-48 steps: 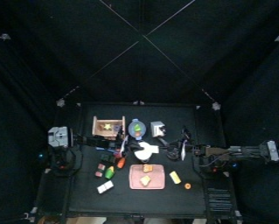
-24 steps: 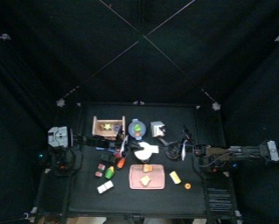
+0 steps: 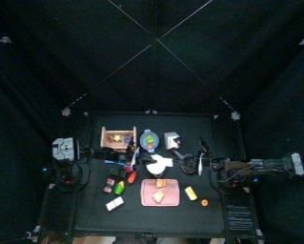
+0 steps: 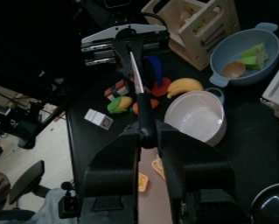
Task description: Regrasp cleaver
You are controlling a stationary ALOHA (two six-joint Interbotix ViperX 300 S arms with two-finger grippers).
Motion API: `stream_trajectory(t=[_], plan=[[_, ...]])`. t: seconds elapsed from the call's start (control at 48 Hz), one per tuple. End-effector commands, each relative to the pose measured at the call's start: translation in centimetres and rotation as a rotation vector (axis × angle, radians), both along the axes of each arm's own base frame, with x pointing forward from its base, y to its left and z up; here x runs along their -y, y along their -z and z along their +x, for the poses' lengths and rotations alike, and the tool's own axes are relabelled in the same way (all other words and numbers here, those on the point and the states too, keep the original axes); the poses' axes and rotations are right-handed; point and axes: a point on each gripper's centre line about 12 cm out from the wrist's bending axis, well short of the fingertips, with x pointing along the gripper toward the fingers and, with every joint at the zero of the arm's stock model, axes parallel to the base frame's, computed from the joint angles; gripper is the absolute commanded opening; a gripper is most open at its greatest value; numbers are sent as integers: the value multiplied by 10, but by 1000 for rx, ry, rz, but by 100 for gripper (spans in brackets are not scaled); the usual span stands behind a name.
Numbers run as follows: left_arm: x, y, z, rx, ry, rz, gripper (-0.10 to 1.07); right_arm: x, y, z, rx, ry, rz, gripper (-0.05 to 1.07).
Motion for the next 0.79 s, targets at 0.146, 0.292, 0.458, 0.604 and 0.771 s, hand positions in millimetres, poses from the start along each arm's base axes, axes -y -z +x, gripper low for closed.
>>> stream_trajectory(t=[0.146, 0.292, 0.458, 0.604, 0.771], plan=[[0, -11, 0, 35, -4, 2, 64, 0, -1, 1, 3, -2, -1, 50], [-1, -12, 0, 38, -11, -3, 80, 1, 0, 1, 1, 1, -1, 50], [-2, -12, 0, 39, -19, -6, 87, 0, 0, 1, 2, 0, -1, 50], [-3, -11, -1, 34, -25, -5, 87, 0, 0, 1, 1, 2, 8, 50], [-7, -9, -10, 20, -65, -15, 87, 3, -7, -1, 0, 41, 61, 50]])
